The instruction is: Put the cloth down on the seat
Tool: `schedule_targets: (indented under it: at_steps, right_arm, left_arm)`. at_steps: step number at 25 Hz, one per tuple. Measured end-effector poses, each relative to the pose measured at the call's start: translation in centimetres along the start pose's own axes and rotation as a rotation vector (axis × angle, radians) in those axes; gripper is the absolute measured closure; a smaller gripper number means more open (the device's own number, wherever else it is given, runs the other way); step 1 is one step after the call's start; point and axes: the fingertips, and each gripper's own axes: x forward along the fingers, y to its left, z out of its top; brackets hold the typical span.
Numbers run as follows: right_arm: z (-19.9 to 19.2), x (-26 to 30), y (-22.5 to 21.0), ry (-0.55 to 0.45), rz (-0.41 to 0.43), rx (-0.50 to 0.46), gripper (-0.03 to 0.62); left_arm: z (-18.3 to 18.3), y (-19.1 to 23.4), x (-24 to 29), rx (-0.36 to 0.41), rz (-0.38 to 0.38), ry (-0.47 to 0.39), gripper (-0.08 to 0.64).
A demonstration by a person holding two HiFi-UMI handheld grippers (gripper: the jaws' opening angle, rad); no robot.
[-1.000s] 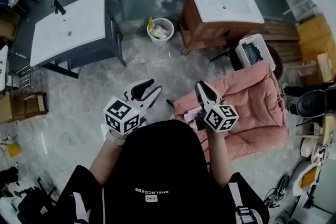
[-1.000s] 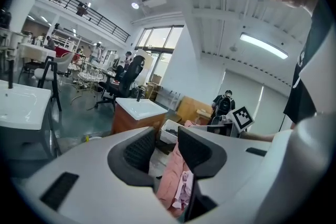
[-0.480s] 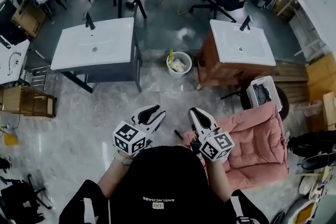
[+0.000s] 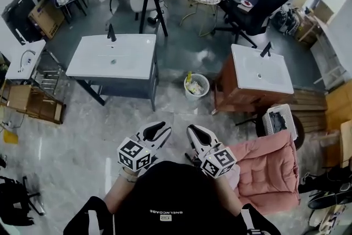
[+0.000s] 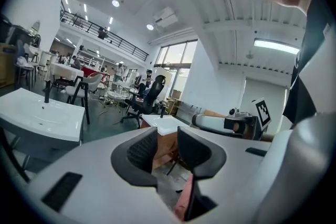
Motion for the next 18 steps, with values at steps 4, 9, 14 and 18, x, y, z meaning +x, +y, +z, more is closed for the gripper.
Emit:
schedule_targets:
  at_steps: [4, 9, 14, 18]
  right_arm:
    - [0.0, 0.6, 0.4, 0.005, 0.025, -0.01, 0.543]
    - [-0.3, 1.0, 0.9, 0.029, 0.041, -0.021, 0.543]
    - [-0.5, 1.5, 1.5, 0.036, 0.044, -0.016, 0.543]
    - [-1.1, 1.7, 1.4, 0.042, 0.039, -0.003, 0.543]
  left_arm:
    - [0.0, 0.8, -1.1, -0.004, 0.034, -0.017, 0.439]
    - [0.3, 0.9, -1.9, 0.003, 0.053, -0.023, 0.439]
    - [0.4, 1.3, -2.9, -0.003, 0.065, -0.026, 0.439]
    - [0.0, 1.7, -3.2, -0.007, 0.073, -0.026, 0.439]
